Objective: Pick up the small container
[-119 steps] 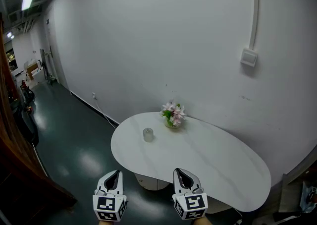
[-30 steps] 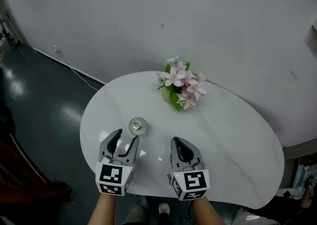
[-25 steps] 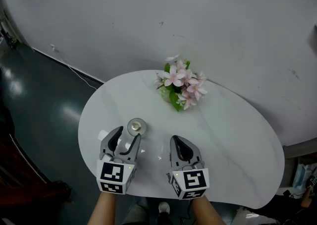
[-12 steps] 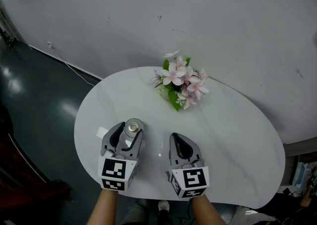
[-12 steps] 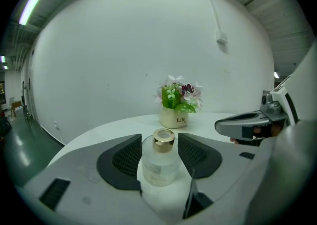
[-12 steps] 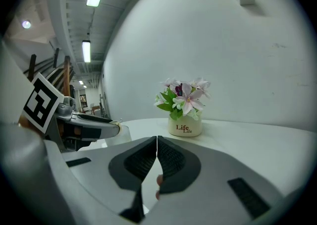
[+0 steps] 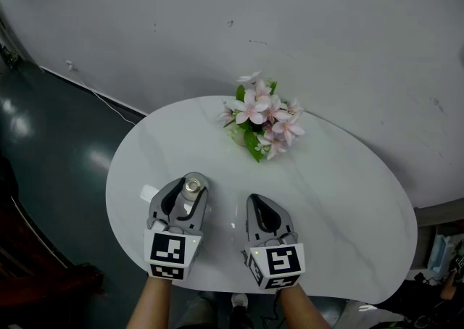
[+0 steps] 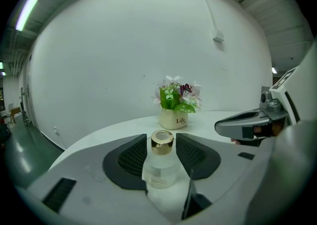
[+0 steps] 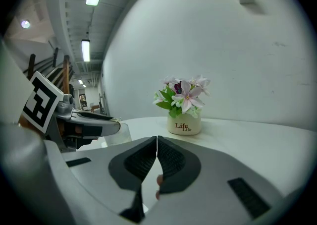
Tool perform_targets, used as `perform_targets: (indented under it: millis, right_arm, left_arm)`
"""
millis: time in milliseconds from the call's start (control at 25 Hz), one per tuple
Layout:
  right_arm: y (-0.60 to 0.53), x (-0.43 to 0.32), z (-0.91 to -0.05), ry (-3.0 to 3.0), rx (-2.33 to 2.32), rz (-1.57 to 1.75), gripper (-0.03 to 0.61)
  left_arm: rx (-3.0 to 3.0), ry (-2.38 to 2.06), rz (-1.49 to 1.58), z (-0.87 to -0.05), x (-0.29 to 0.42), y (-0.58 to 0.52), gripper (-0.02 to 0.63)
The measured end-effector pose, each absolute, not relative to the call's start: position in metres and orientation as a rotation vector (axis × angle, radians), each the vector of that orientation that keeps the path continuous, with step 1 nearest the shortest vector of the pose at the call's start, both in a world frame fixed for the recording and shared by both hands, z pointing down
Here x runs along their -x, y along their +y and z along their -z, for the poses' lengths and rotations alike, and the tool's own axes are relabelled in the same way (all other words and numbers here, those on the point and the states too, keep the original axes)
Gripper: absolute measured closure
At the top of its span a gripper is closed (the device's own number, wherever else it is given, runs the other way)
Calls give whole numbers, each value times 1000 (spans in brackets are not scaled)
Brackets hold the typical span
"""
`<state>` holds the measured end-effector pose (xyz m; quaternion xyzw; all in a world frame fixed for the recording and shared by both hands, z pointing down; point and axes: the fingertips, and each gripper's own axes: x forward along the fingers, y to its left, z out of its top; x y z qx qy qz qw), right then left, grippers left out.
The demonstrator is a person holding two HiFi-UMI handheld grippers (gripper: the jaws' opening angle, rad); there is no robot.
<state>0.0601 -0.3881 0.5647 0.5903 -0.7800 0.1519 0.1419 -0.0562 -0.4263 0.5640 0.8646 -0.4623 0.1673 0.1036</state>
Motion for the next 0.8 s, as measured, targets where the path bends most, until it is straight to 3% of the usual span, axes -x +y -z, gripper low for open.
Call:
perform_targets:
  millis: [800]
  right_arm:
    - [-383, -69, -565, -2231, -1726, -448, 511]
  left_arm:
    - [-2565, -1371, -480, -563, 54, -429, 479]
